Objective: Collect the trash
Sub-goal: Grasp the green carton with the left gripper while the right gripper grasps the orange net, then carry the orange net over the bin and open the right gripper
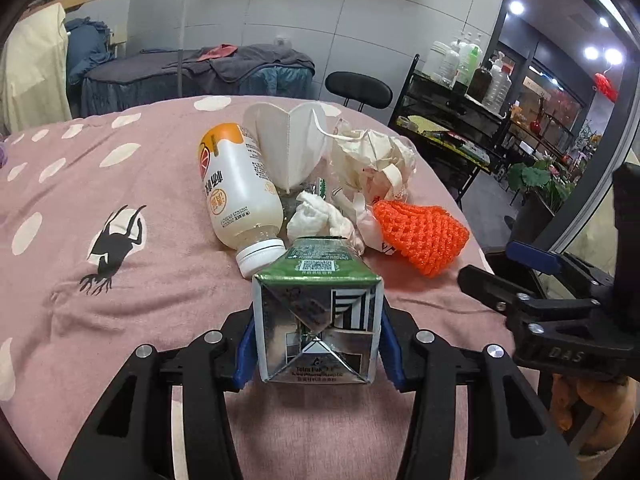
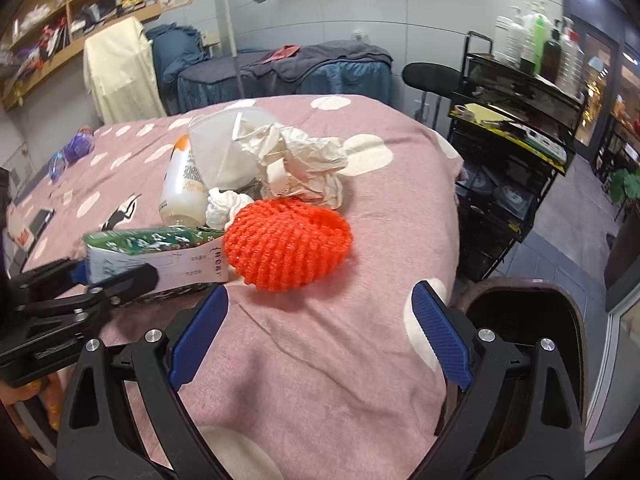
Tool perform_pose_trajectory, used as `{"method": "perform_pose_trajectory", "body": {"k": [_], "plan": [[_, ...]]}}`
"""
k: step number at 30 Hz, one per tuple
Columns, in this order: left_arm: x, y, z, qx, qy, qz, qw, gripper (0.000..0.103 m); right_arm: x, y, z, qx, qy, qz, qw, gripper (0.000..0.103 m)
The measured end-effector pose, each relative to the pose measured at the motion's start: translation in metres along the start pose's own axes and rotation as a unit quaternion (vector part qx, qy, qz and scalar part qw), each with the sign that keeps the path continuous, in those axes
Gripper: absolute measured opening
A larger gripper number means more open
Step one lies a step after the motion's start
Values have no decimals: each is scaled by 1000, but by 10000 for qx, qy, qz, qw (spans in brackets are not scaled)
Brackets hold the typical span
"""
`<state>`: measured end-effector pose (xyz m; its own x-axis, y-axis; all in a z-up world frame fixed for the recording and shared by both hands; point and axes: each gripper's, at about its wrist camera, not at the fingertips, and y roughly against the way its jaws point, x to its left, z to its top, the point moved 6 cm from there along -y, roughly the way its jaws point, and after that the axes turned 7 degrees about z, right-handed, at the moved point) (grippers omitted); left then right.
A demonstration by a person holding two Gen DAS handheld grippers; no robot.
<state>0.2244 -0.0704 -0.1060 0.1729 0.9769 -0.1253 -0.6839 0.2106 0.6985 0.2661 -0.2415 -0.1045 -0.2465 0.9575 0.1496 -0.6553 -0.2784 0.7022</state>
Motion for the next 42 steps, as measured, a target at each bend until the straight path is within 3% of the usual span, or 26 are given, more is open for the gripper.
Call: {"method": "perform_pose_trajectory", "body": {"k": [7,9,11,13,20,27,42], "plan": [[4,11,2,-156,110,-42,9998,48,16,-34,17,312,583,-242,9975,91],[5,12,2,-181,132,-56,9997,48,16,-41,20,361,649,-305,9968,71],[6,14,2,-217,141,-44,9997,48,15,-46,21,440,644,-268,9966,43],[7,16,2,-253,153,-57,9995,48,14,-44,22,389,590,-195,9973,26],[5,27,3,-414,158,-134,9989,48,10,-21,10,164,236,144,9995,22],[-4,46,6,-597,145,-284,9977,48,5,18,0,-141,-3,201,9997,22],[-58,74,15,-942,-203,-764,9924,48,-57,90,-37,-594,-785,-203,9949,22]]}}
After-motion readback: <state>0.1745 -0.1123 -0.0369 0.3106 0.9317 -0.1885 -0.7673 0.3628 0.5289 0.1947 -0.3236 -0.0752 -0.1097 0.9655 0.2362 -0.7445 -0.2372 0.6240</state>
